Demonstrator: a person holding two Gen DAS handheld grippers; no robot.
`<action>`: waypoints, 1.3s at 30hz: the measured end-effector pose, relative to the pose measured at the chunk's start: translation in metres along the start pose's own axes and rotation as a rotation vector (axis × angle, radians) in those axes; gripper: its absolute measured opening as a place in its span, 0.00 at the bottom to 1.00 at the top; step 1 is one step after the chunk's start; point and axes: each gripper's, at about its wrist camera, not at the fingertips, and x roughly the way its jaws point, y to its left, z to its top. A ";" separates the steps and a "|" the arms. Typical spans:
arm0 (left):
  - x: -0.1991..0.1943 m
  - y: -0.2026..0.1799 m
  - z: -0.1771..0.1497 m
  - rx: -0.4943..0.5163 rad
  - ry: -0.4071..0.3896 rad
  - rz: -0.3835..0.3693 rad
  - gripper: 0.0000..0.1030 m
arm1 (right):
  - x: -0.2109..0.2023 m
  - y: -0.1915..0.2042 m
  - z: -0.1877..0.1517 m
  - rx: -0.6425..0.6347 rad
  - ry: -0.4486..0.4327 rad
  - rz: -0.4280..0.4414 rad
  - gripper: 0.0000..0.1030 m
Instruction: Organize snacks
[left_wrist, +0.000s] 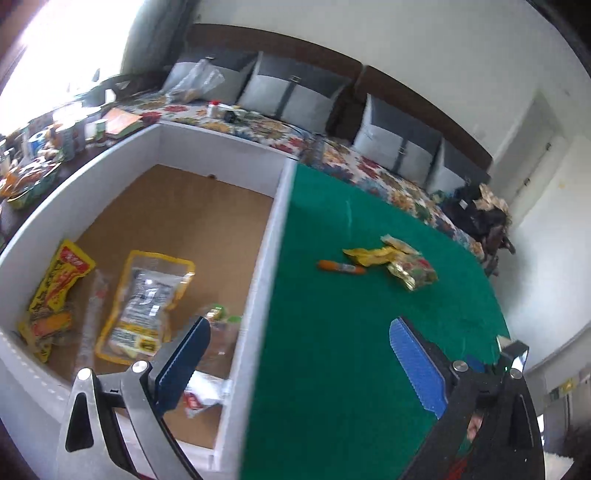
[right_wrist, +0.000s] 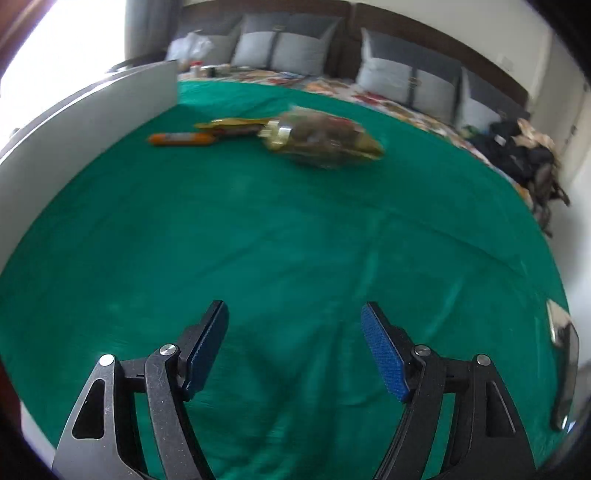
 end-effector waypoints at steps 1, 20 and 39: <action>0.010 -0.014 -0.002 0.031 0.022 -0.014 0.94 | 0.002 -0.019 -0.003 0.039 -0.001 -0.033 0.75; 0.213 -0.113 -0.066 0.331 0.222 0.185 0.95 | 0.015 -0.082 -0.006 0.296 0.054 -0.065 0.86; 0.208 -0.108 -0.071 0.340 0.161 0.172 1.00 | 0.016 -0.083 -0.006 0.296 0.053 -0.064 0.87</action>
